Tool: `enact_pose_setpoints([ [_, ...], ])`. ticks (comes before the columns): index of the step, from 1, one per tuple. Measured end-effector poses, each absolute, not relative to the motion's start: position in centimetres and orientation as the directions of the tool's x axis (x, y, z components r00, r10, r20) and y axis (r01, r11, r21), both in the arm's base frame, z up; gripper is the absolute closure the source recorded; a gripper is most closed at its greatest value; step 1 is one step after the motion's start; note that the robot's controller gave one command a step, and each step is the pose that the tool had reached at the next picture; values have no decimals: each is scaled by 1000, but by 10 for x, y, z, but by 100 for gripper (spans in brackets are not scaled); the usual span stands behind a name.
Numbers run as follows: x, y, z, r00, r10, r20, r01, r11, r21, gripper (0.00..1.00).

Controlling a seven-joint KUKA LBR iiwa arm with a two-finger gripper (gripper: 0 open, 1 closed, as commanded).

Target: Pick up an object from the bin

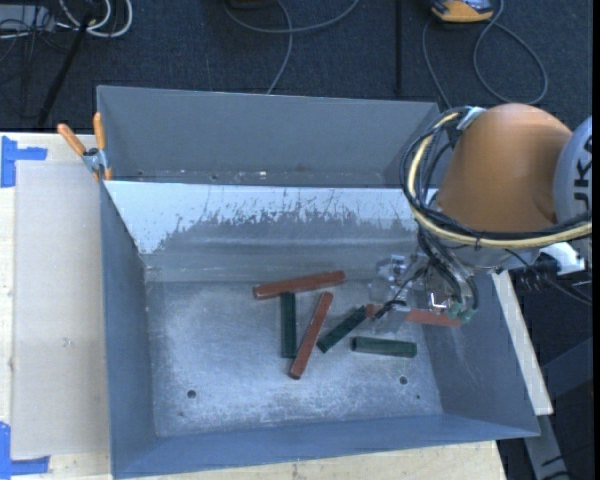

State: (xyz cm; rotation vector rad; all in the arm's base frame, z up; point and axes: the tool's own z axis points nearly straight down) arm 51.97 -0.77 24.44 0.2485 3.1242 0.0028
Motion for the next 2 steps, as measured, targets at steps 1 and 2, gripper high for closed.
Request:
enact_pose_setpoints([
  [1, 493, -26, 195, -982, -190, 5, -190, 982, 1, 100],
  [2, 481, 7, 235, -983, -182, -3, -182, 983, 1, 100],
])
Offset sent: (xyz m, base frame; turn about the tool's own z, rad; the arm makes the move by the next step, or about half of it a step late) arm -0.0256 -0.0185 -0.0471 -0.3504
